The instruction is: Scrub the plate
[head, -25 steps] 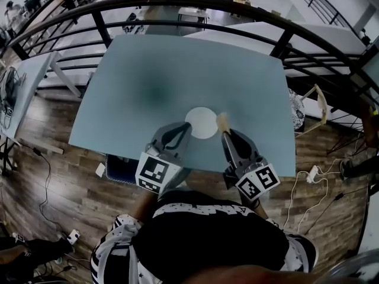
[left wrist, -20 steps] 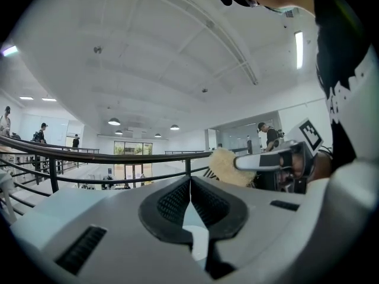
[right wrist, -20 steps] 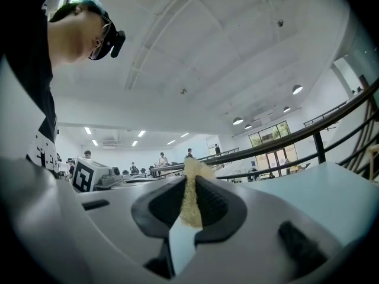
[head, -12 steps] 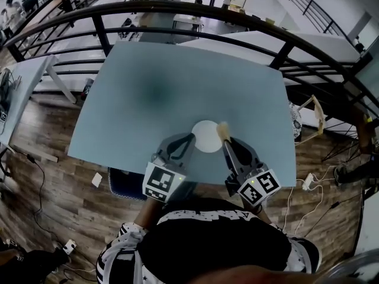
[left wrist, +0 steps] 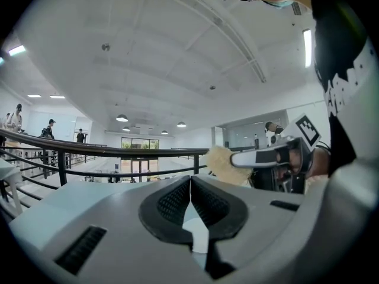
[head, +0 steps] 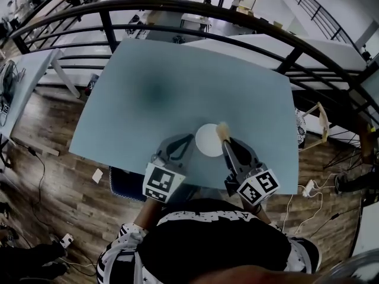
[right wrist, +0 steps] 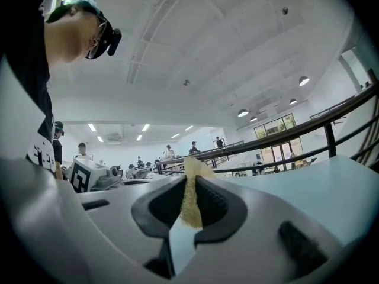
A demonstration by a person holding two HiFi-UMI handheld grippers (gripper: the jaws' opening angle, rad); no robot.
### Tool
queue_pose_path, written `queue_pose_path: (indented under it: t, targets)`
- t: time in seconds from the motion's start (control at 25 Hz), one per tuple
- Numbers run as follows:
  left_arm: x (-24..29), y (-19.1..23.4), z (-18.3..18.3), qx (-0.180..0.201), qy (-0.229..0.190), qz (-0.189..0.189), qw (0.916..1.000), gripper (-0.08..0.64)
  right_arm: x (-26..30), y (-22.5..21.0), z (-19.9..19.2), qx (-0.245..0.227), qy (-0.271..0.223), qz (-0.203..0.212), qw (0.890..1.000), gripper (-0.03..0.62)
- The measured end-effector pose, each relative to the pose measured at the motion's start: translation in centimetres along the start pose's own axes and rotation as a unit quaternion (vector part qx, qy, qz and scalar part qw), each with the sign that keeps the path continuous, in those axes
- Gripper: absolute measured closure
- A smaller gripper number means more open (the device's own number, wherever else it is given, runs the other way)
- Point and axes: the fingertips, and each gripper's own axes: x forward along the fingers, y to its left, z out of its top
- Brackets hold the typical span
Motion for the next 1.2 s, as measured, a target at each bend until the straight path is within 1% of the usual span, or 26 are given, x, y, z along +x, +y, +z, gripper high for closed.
queue_pose_path:
  t: [0.08, 0.28, 0.4, 0.52, 0.64, 0.8, 0.88, 1.04, 1.2]
  targets:
    - [0.0, -0.1, -0.2, -0.001, 0.003, 0.003, 1.0, 0.546, 0.0, -0.4, -0.4, 0.0, 0.005, 0.0, 1.0, 0.54]
    - [1.2, -0.1, -0.5, 0.002, 0.012, 0.011, 0.9999, 0.546, 0.3, -2.3, -0.9, 0.022, 0.007, 0.005, 1.0, 0.54]
    - [2.5, 0.0, -1.0, -0.002, 0.021, 0.019, 0.9996, 0.546, 0.5, -3.8, -1.7, 0.03, 0.021, 0.007, 0.999, 0.54]
    - [3.7, -0.6, -1.0, -0.005, 0.021, 0.021, 0.9996, 0.546, 0.1, -5.2, -2.1, 0.04, 0.032, 0.008, 0.999, 0.54]
    - [4.9, -0.9, -1.1, 0.0, 0.027, 0.028, 0.9993, 0.546, -0.1, -6.6, -2.4, 0.04, 0.043, 0.008, 0.998, 0.54]
    - [6.6, 0.4, -1.9, -0.001, 0.038, 0.041, 0.9984, 0.546, 1.3, -8.3, -3.4, 0.028, 0.056, 0.018, 0.998, 0.54]
    - [7.5, 1.0, -2.3, -0.001, 0.046, 0.049, 0.9978, 0.546, 1.9, -9.4, -4.0, 0.019, 0.069, 0.021, 0.997, 0.54]
    - [8.8, 0.8, -3.2, -0.008, 0.066, 0.064, 0.9957, 0.546, 1.8, -11.4, -5.7, 0.019, 0.105, 0.028, 0.994, 0.54]
    - [10.5, 1.2, -4.1, 0.004, 0.074, 0.071, 0.9947, 0.546, 2.9, -13.1, -6.8, 0.007, 0.123, 0.039, 0.992, 0.54]
